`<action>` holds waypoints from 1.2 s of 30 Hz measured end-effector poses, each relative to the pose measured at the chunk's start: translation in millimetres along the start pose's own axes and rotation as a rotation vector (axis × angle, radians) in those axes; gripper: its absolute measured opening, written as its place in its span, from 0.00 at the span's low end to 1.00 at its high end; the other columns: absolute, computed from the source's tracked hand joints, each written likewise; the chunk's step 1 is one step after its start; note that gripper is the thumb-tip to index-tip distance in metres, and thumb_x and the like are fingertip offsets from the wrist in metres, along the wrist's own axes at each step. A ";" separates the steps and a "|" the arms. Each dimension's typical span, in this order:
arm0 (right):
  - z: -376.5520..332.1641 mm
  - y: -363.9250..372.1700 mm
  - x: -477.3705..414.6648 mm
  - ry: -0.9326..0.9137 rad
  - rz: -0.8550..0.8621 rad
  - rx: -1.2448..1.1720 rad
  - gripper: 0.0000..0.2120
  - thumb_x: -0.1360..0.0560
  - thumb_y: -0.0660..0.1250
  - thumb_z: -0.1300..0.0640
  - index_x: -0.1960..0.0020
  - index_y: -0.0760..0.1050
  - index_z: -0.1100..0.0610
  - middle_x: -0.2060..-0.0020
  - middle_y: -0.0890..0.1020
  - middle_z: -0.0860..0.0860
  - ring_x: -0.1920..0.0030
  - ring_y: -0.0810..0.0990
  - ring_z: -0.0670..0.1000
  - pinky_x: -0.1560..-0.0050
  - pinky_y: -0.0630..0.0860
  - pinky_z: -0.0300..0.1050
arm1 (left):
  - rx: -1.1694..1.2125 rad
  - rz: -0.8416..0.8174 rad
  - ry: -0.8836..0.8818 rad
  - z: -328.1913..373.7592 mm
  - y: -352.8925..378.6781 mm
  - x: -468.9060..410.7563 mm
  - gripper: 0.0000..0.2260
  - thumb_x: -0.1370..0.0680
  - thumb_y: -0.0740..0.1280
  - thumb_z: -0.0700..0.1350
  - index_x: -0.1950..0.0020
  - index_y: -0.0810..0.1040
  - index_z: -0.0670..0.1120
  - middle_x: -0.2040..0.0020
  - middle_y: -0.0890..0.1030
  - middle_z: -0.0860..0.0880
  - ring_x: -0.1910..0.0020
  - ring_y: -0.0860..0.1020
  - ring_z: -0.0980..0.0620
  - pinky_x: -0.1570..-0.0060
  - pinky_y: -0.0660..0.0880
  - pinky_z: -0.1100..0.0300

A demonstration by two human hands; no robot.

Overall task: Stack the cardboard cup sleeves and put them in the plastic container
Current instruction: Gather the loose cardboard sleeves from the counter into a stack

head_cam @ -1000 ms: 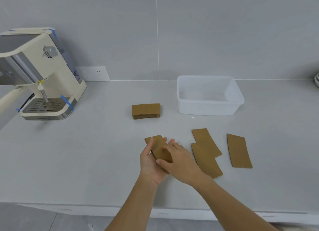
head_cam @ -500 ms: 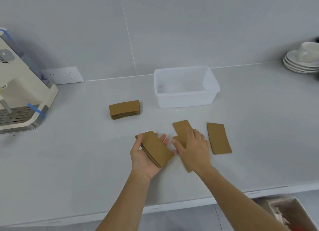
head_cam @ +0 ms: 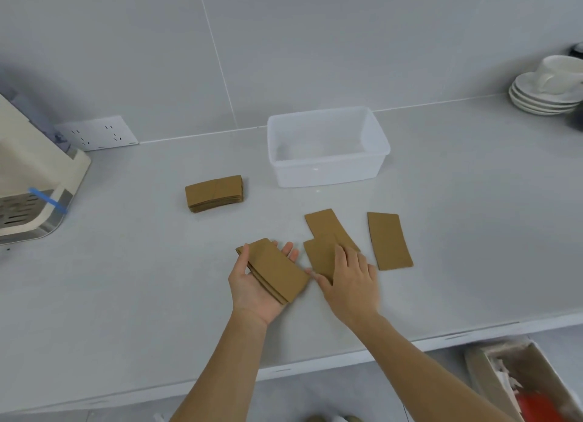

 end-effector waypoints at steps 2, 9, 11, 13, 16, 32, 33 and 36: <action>-0.6 -0.9 -0.3 -0.013 -0.008 0.024 0.27 0.24 0.56 0.44 0.31 0.60 0.58 0.32 0.67 0.54 0.31 0.63 0.54 0.33 0.61 0.48 | 0.026 0.001 0.010 2.4 0.0 0.6 0.28 0.27 0.63 0.60 0.35 0.75 0.43 0.38 0.79 0.39 0.40 0.78 0.42 0.42 0.73 0.39; -3.0 -28.1 -13.8 0.012 0.031 -0.143 0.17 0.26 0.60 0.50 0.43 0.68 0.59 0.42 0.76 0.54 0.41 0.72 0.54 0.39 0.67 0.46 | 0.032 0.002 0.007 4.1 8.6 0.5 0.29 0.28 0.64 0.62 0.35 0.76 0.43 0.40 0.80 0.39 0.40 0.78 0.42 0.40 0.72 0.39; -8.8 -42.2 -19.3 0.004 0.049 -0.205 0.17 0.26 0.61 0.51 0.41 0.68 0.59 0.41 0.75 0.54 0.41 0.71 0.54 0.39 0.67 0.46 | 0.026 0.001 0.003 3.3 12.6 0.1 0.30 0.29 0.64 0.63 0.36 0.76 0.43 0.40 0.81 0.40 0.41 0.78 0.42 0.44 0.74 0.41; -20.1 -56.4 -22.7 -0.032 0.069 -0.253 0.20 0.26 0.61 0.51 0.38 0.67 0.59 0.39 0.74 0.54 0.40 0.71 0.54 0.38 0.66 0.47 | 0.013 -0.012 0.005 2.7 18.5 -0.7 0.29 0.29 0.63 0.64 0.38 0.77 0.44 0.41 0.81 0.41 0.43 0.79 0.42 0.49 0.77 0.43; -40.1 -69.9 -20.9 -0.086 0.094 -0.333 0.22 0.27 0.62 0.48 0.38 0.67 0.59 0.41 0.73 0.53 0.41 0.70 0.53 0.39 0.67 0.46 | -0.029 -0.049 0.009 2.8 29.6 -3.0 0.27 0.29 0.63 0.66 0.44 0.79 0.45 0.48 0.83 0.43 0.48 0.80 0.43 0.52 0.78 0.48; -69.7 -29.6 -5.5 -0.216 -0.030 -0.264 0.23 0.25 0.60 0.47 0.35 0.66 0.57 0.33 0.68 0.52 0.35 0.66 0.53 0.35 0.60 0.46 | -0.121 -0.087 -0.005 -7.4 41.9 -2.3 0.23 0.27 0.61 0.62 0.50 0.81 0.44 0.54 0.84 0.45 0.57 0.84 0.46 0.49 0.77 0.52; -66.6 -28.8 -6.1 -0.212 -0.029 -0.245 0.23 0.25 0.59 0.46 0.35 0.67 0.57 0.32 0.68 0.52 0.34 0.65 0.52 0.35 0.59 0.46 | -0.117 -0.084 -0.016 -9.6 42.1 -2.7 0.23 0.27 0.61 0.62 0.50 0.81 0.44 0.53 0.83 0.45 0.55 0.83 0.45 0.47 0.76 0.51; -55.2 -27.1 -8.4 -0.196 -0.072 -0.214 0.22 0.25 0.58 0.43 0.36 0.69 0.56 0.33 0.68 0.51 0.33 0.64 0.52 0.34 0.57 0.47 | -0.105 -0.081 -0.061 -18.7 42.3 -5.1 0.23 0.28 0.62 0.62 0.52 0.82 0.43 0.51 0.82 0.43 0.48 0.80 0.42 0.41 0.72 0.49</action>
Point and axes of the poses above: each hand's wrist, its own x-axis away from the middle knuckle, its own y-axis out of the palm, z = x × y, the point moved 8 cm from there along -x, towards the middle knuckle
